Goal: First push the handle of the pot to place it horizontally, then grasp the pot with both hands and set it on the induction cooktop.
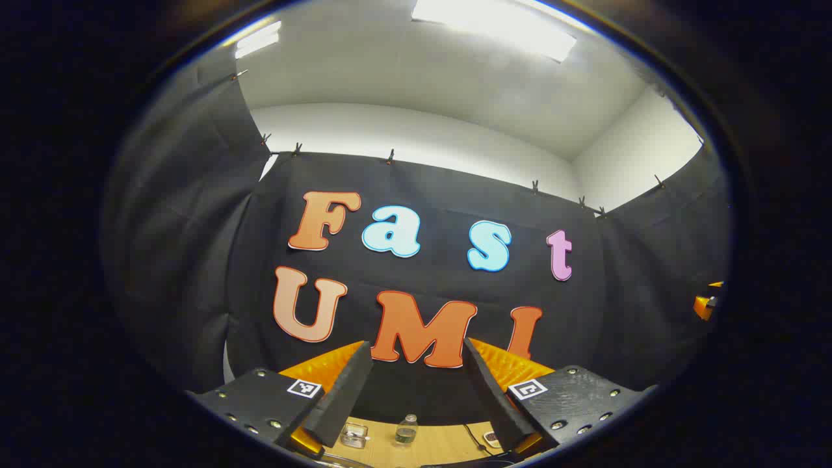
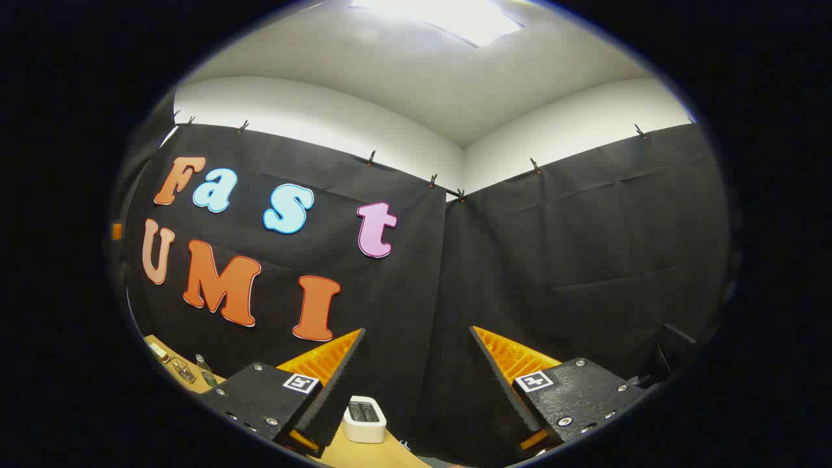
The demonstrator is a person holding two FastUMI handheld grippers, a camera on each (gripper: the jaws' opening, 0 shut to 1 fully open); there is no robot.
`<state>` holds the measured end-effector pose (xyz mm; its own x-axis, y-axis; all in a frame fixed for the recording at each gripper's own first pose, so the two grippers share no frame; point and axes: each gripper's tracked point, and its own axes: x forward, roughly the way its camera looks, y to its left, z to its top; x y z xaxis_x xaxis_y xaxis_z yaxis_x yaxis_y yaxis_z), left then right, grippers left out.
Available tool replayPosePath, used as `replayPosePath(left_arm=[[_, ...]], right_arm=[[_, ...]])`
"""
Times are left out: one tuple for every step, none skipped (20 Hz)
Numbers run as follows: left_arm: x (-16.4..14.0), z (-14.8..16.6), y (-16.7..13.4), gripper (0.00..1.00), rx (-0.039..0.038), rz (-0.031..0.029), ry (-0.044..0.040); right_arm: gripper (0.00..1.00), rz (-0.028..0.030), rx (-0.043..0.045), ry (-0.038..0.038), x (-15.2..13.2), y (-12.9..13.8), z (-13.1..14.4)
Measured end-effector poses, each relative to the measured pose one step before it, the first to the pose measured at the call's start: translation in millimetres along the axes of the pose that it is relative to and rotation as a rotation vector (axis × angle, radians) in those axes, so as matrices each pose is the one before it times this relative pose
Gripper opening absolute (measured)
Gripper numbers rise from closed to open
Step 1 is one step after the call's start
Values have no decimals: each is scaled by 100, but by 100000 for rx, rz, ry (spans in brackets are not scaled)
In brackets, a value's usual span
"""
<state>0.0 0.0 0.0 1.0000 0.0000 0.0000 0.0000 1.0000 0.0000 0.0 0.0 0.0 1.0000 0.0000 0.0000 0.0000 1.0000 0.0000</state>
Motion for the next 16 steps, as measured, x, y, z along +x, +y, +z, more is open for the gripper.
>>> replayPosePath(left_arm=[[-150, 638, -282, 89, -1011, 465, -1959], [-81, 461, 56, 88, 35, 1195, -1422], [-159, 268, -2, 88, 1049, 1588, -826], [-287, 48, -101, 88, 1163, 1234, -259], [-333, -50, -318, 89, 423, 735, 124], [-145, -138, -602, 89, -214, 57, 469], [-281, -17, -336, 88, -688, 253, 206], [-426, 22, -5, 88, -504, 672, 286], [-271, -131, -119, 88, -351, 904, 140], [-273, -28, 109, 88, 138, 1245, 344], [-406, 114, 303, 88, 861, 1608, 195], [-353, 25, 304, 89, 1365, 1504, 244], [-451, 108, 353, 89, 1430, 1479, -140], [-183, 95, 134, 88, 1375, 966, 96], [-259, -88, 88, 88, 1249, 761, 310], [-228, -201, 104, 89, 863, 117, 1012]], right_arm=[[94, 815, -69, -273, 123, -225, -59], [93, 588, 243, -471, 197, -170, 3], [93, 391, 694, -29, 145, -274, -100], [94, -273, 1022, 869, 232, -126, -238], [93, 123, 156, 996, 323, -247, -374], [94, 962, -221, 172, 182, 132, -172], [94, 1136, 205, -398, 160, 54, -5], [94, 1135, 631, -48, 249, 86, -96], [94, 1158, 584, 78, 111, -33, -205], [94, 606, -303, -48, 130, 0, -155], [94, 267, -1488, -76, 255, -265, -387], [94, 559, -1777, -380, 193, 83, -112], [94, 999, -765, -532, 129, 162, 32], [93, 1346, 312, -208, 122, 418, -56], [94, 1202, 1077, 467, 76, 385, -304], [94, 988, 1038, 1126, 1, 403, -311]])
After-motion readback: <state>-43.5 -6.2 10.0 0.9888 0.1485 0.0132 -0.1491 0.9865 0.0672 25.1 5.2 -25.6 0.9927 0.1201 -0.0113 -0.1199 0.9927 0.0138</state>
